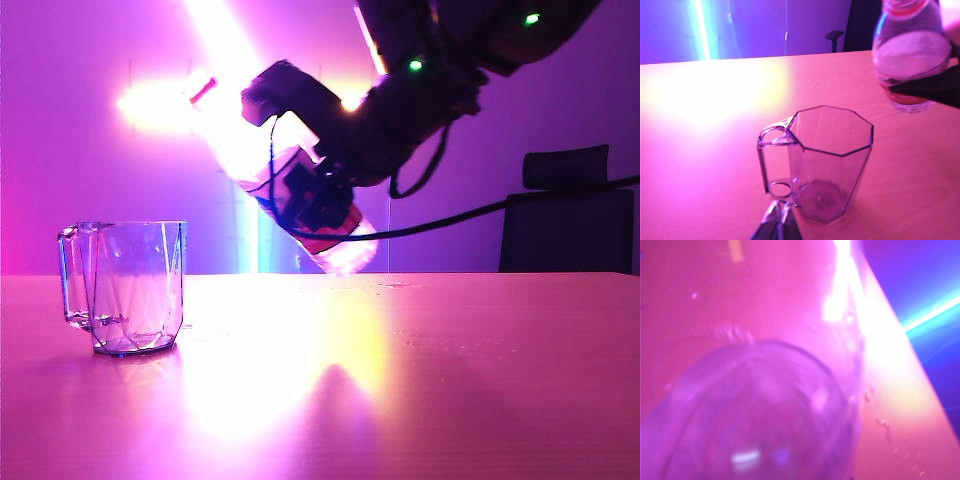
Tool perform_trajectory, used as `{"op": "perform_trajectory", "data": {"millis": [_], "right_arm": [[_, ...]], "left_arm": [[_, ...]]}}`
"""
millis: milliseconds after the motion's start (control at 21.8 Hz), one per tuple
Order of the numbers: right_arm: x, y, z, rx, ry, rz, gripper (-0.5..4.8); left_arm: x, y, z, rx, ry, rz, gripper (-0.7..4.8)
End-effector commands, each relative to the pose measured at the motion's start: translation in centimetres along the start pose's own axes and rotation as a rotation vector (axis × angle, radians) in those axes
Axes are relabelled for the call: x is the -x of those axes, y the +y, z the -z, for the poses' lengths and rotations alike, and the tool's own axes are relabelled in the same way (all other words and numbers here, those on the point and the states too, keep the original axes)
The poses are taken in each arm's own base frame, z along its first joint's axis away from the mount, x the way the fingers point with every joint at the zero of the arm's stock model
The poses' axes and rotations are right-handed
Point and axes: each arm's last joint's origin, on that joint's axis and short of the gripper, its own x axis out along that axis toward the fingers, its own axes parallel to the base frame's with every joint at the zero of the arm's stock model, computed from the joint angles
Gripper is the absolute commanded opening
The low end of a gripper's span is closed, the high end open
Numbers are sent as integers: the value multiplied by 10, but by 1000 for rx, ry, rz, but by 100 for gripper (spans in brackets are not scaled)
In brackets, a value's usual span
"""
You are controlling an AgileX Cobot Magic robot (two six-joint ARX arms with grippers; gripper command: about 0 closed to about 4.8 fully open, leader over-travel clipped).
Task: Pick up the mineral water bottle on the table and pour water into the mug until it's half full.
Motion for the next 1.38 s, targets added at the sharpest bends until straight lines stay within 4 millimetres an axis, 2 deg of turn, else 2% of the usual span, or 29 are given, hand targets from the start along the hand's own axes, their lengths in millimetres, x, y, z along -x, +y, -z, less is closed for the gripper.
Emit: {"op": "perform_trajectory", "data": {"millis": [46,184,367,597,1378], "right_arm": [[-3,-4,-14,69,-37,67,210],[-7,-2,-17,99,-30,67,210],[-9,1,-20,285,31,134,211],[-9,2,-23,380,61,161,211],[-8,-5,-27,551,90,276,211]], "left_arm": [[0,0,-1,-4,-7,4,-2],[0,0,-1,-4,-7,5,-2],[0,0,-1,-4,-7,5,-2],[0,0,-1,-4,-7,5,-2],[0,0,-1,-4,-7,5,-2]]}}
